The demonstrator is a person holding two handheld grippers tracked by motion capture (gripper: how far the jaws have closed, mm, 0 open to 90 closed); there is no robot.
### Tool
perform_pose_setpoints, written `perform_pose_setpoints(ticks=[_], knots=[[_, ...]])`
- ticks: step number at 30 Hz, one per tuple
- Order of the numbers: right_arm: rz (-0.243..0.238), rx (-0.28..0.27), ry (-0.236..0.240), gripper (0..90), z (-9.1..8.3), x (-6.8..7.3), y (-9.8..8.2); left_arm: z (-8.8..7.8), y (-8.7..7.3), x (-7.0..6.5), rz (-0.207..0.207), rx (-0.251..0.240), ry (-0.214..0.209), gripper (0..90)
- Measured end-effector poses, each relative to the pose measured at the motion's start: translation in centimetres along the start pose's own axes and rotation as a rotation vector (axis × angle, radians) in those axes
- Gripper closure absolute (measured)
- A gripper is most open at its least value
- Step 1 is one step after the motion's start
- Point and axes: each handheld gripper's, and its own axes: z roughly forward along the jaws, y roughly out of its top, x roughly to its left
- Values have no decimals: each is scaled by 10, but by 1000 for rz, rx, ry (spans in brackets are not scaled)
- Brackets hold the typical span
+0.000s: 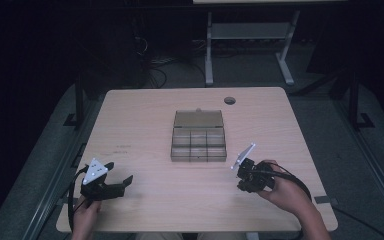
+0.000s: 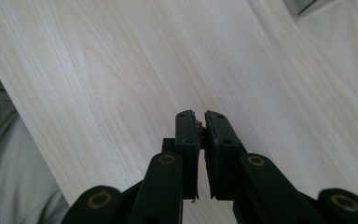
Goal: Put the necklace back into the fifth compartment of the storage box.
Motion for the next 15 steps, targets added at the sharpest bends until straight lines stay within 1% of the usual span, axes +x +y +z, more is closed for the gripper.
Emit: perform_pose_setpoints(ticks=[3,5,6,8,10,12,13,15], knots=[[4,-15,27,838,-3,-1,3,0,0,0,-4,-1,2,143],[4,-19,33,838,-4,-2,5,0,0,0,-4,2,2,143],[9,-22,48,838,-5,-4,9,0,0,0,-3,3,3,143],[9,-18,46,837,-5,-4,10,0,0,0,1,6,2,143],[11,-17,57,837,-5,-6,14,0,0,-1,7,5,-2,143],[12,-21,61,837,-6,-7,16,1,0,-1,6,7,-3,143],[9,-30,69,836,-7,-9,19,1,0,0,-4,6,-3,143],[9,-32,75,834,-8,-9,21,1,-1,0,-5,6,-4,143]])
